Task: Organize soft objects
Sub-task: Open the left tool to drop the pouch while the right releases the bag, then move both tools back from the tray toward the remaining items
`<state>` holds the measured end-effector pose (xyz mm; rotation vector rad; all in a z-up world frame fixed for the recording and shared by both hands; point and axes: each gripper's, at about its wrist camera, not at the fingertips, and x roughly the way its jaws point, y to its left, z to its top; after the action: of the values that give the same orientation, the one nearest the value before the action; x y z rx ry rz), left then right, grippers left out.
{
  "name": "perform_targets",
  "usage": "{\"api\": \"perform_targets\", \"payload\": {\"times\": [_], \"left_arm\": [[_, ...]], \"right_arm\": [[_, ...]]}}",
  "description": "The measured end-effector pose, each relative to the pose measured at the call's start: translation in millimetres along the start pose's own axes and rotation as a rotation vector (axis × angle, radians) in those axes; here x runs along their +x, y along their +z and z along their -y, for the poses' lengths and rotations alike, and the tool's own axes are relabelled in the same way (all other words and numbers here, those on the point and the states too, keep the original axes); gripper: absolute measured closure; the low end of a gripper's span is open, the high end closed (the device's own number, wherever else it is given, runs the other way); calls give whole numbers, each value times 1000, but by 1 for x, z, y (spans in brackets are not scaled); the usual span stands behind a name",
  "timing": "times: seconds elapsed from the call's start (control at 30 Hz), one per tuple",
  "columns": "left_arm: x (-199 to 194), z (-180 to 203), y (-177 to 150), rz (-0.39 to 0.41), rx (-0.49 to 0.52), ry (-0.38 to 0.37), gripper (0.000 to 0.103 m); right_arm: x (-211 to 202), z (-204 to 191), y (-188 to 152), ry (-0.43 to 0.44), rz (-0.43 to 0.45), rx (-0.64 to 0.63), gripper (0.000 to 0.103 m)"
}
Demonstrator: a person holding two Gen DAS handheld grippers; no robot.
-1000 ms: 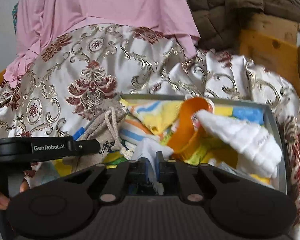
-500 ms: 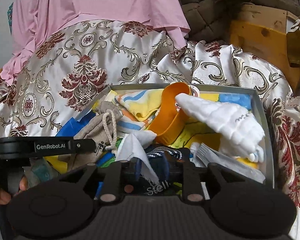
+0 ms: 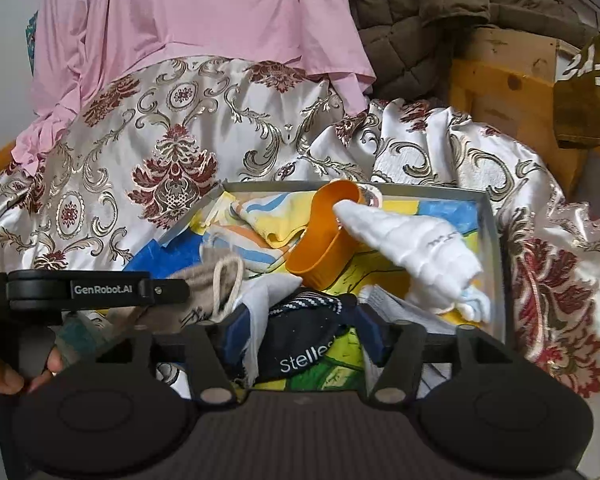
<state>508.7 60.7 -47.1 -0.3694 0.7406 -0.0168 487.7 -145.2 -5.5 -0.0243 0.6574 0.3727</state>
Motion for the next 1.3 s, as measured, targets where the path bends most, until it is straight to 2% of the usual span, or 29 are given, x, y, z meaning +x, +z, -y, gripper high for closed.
{"api": "perform_targets", "payload": {"times": [0.13, 0.33, 0.6, 0.73, 0.83, 0.93, 1.07, 1.3], "left_arm": [[-14, 3, -6, -1, 4, 4, 38], [-39, 10, -12, 27, 16, -2, 31], [-77, 15, -19, 69, 13, -25, 29], [-105, 14, -30, 117, 11, -50, 18], [-127, 11, -39, 148, 21, -72, 17], [-151, 9, -50, 178, 33, -87, 8], [-182, 6, -65, 219, 51, -102, 3], [-233, 0, -98, 268, 110, -104, 1]], "right_arm": [[-16, 4, -2, 2, 19, 15, 22], [-40, 6, -4, 3, 48, 19, 17], [-78, 3, -7, 15, 113, 42, 6], [-101, -1, -14, 26, 163, 48, 1], [-121, -7, -21, 38, 198, 42, 1], [-142, -13, -29, 50, 238, 42, 0], [-170, -23, -44, 64, 279, 44, 0], [-214, -47, -78, 69, 316, 29, 0]]}}
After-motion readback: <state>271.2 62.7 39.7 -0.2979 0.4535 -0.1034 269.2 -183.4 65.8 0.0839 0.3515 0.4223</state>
